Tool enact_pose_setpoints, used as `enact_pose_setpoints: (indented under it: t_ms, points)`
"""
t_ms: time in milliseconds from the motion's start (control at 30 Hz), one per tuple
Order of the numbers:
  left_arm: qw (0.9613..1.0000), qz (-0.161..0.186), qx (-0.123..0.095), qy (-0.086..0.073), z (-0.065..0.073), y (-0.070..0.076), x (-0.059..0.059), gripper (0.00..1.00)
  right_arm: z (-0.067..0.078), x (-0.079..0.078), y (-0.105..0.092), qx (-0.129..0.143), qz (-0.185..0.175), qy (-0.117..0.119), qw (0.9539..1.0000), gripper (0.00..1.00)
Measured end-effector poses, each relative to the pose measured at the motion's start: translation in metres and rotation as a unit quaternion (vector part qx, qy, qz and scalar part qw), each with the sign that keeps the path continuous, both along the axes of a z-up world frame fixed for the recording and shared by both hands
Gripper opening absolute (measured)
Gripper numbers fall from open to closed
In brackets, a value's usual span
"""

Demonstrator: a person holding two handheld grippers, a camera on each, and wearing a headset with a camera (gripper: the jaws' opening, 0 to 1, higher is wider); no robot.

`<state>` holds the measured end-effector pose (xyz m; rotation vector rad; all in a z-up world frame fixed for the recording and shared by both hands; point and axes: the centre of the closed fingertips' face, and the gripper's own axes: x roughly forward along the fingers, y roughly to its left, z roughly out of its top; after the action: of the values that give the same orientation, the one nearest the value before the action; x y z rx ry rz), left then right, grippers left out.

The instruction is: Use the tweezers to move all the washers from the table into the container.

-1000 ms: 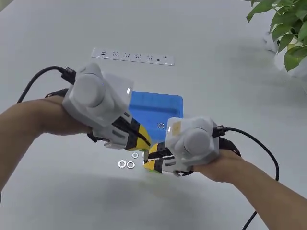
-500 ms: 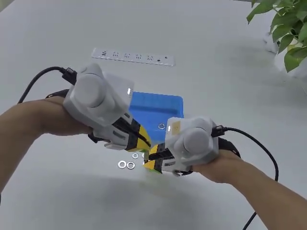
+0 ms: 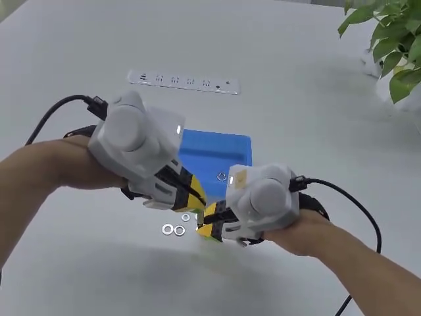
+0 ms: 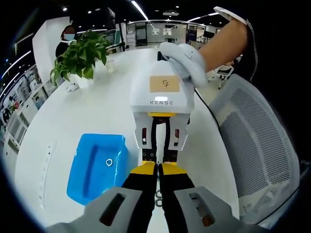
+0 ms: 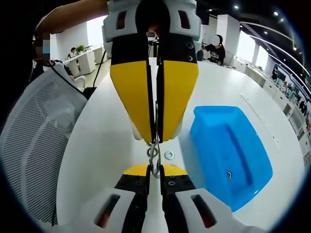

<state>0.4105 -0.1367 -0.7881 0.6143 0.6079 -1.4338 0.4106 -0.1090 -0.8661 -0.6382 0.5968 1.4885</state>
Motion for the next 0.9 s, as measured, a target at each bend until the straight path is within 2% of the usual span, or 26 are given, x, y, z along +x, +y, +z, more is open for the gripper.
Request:
enact_pose_setpoints:
  t_ms: [467,700,900]
  points:
    - [1.0,0.004,-0.005,-0.003,0.015,0.0,0.001,0.05,0.014,0.001,-0.001,-0.001,0.006,-0.009,0.9999,0.09]
    - [1.0,0.005,-0.006,-0.003,0.026,0.001,0.002,0.05,0.026,0.003,0.0,0.001,0.005,-0.011,0.9999,0.09]
    - [0.9999,0.004,-0.004,-0.01,0.037,0.001,0.007,0.05,0.037,0.008,0.001,0.006,0.001,-0.016,0.9998,0.09]
